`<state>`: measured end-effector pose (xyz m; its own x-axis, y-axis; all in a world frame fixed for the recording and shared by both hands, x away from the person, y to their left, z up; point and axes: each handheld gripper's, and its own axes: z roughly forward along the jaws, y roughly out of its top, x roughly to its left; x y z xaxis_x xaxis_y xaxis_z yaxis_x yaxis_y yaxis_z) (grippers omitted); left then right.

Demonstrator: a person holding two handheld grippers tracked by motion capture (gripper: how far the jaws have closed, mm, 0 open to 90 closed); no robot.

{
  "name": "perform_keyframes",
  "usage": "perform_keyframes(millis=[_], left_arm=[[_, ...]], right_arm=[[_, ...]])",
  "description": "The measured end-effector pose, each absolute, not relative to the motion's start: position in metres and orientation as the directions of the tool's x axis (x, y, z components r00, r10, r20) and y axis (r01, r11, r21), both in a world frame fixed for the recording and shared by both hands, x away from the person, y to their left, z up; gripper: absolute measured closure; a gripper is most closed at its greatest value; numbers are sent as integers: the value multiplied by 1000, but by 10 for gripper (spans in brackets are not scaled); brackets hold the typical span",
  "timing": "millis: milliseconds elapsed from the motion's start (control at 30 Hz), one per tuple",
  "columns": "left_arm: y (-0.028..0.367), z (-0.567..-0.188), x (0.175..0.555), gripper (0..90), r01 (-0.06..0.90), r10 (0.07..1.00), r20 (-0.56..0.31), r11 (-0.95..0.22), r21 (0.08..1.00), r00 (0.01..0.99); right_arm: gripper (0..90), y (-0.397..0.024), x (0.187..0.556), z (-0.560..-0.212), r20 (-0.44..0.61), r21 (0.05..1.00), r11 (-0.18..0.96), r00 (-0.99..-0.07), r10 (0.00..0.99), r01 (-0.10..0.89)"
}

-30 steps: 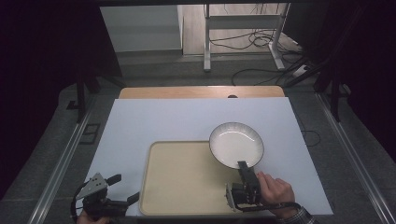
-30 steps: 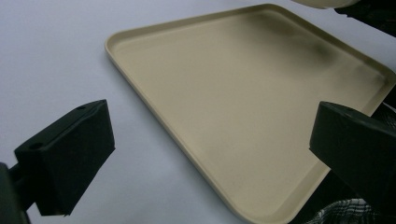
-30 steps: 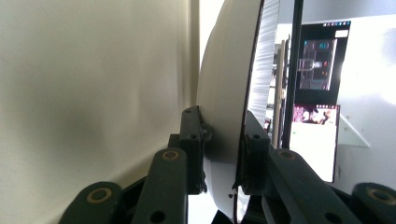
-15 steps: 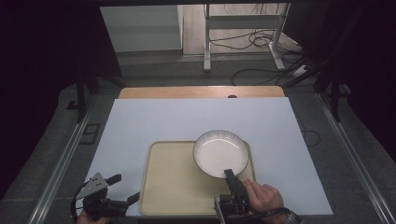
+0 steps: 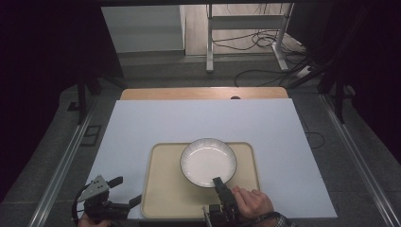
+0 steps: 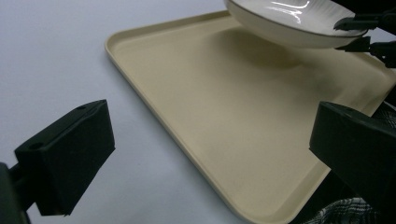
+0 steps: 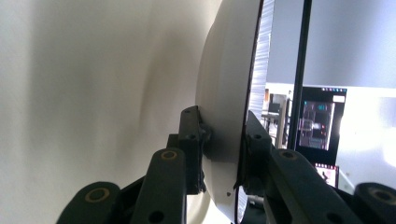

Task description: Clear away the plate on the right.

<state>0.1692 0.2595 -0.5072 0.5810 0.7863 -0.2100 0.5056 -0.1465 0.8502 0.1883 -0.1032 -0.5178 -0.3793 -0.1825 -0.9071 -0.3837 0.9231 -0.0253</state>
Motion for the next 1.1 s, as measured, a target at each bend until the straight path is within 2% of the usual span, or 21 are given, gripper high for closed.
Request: perform_keyframes(millis=[533, 1100], left_arm=[[259, -507, 169, 0, 506, 785, -209, -149, 849, 583], [258, -507, 170, 0, 504, 784, -201, -159, 849, 587]], right_arm=[[740, -87, 185, -536, -878, -50, 913, -418, -234, -405], [778, -87, 182, -543, -848, -22, 911, -475, -235, -412]])
